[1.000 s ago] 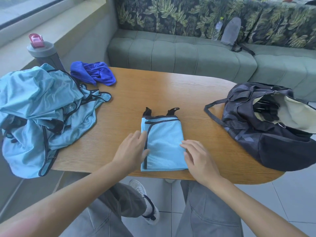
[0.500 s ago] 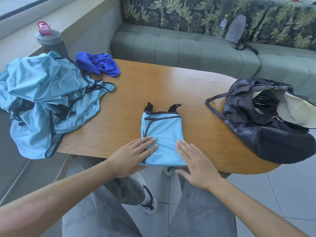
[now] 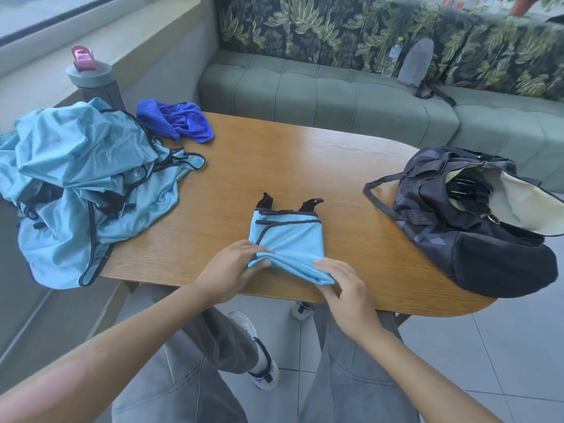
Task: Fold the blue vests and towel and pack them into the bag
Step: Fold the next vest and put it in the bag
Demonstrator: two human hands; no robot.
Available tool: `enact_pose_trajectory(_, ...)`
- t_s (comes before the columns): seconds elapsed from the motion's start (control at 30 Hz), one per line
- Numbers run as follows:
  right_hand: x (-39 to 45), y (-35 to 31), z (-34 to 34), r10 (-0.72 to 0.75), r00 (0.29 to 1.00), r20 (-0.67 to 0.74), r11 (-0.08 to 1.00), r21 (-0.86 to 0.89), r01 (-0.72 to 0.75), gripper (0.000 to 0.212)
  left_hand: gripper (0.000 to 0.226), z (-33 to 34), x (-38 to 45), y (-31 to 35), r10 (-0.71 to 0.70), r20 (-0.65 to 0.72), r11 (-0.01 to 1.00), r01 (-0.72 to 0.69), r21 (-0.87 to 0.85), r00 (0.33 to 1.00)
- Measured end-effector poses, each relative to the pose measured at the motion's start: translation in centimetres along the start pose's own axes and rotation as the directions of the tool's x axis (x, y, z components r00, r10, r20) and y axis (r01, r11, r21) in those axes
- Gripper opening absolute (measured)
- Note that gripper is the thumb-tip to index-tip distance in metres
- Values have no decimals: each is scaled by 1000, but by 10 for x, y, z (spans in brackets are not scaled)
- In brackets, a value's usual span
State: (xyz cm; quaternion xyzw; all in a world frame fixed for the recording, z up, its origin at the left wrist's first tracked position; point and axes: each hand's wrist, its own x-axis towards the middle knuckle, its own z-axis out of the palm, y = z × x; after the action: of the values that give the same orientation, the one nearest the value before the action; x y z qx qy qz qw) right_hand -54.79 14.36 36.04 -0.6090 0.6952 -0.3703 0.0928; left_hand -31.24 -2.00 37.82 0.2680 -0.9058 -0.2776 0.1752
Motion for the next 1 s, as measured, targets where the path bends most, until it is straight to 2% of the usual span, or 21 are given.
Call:
enact_pose_trajectory(0.1, 18, -20, 6, 189, 977, -103, 972, 163, -170, 8, 54, 3, 8, -4, -195, -69, 971, 183, -152, 978)
enact_pose_trajectory(0.13, 26, -23, 8, 241, 966, -94, 953, 208, -218, 7, 46, 5, 10, -5, -232, -88, 957, 211, -198, 969)
enact_pose_trajectory(0.23, 47, -22, 13, 323, 945, -47, 917, 264, -300, 24, 19, 6, 20, -1, -283, -140, 926, 232, -299, 949)
enact_pose_trajectory(0.3, 63, -19, 16, 326, 944, -54, 925, 226, -306, 23, 16, 6, 31, 0, -342, -175, 912, 281, -299, 923)
enact_pose_trajectory(0.5, 109, -6, 24, 413, 910, -23, 910, -19, -414, 24, 35, 9, 64, -11, -509, -240, 860, 478, -177, 827)
enact_pose_trajectory(0.63, 123, -7, 28, 508, 861, 2, 848, -174, -500, 32, 40, 10, 79, -13, -550, -270, 831, 550, -82, 790)
enact_pose_trajectory(0.73, 131, -10, 26, 564, 826, 1, 808, -206, -552, 36, 40, 9, 83, -8, -561, -283, 806, 591, 24, 778)
enact_pose_trajectory(0.77, 133, -11, 25, 575, 818, 4, 796, -234, -558, 37, 36, 9, 84, -6, -536, -304, 804, 586, 102, 788)
enact_pose_trajectory(0.8, 134, -12, 24, 570, 822, 5, 788, -288, -545, 36, 30, 7, 85, -5, -445, -348, 821, 531, 210, 825)
enact_pose_trajectory(0.87, 135, -15, 23, 514, 857, -15, 777, -415, -473, 35, 27, 6, 87, -6, -96, -377, 846, 275, 456, 921)
enact_pose_trajectory(0.93, 132, -15, 25, 398, 913, -89, 798, -457, -392, 33, 44, 6, 95, -10, 226, -225, 818, -59, 572, 948)
enact_pose_trajectory(0.97, 130, -13, 27, 332, 936, -116, 813, -468, -346, 37, 50, 6, 99, -11, 301, -124, 802, -181, 569, 945)
enact_pose_trajectory(1.0, 129, -11, 29, 274, 954, -122, 821, -487, -299, 45, 54, 6, 103, -13, 312, -20, 799, -251, 547, 950)
